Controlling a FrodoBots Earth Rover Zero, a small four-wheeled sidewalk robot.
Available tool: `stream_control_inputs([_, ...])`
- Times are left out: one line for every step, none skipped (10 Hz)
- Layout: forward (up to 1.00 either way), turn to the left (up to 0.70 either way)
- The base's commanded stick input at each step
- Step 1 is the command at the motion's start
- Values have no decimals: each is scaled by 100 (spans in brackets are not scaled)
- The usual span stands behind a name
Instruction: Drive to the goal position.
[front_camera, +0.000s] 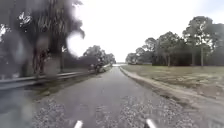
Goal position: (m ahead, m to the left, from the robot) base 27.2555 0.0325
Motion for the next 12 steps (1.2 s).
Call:
stream_control_inputs([98,0])
stream_control_inputs([98,0])
stream_control_inputs([98,0])
stream_control_inputs([98,0])
stream_control_inputs([98,0])
stream_control_inputs([98,0])
stream_control_inputs([98,0])
stream_control_inputs([98,0])
stream_control_inputs([98,0])
stream_control_inputs([98,0])
stream_control_inputs([98,0])
stream_control_inputs([98,0])
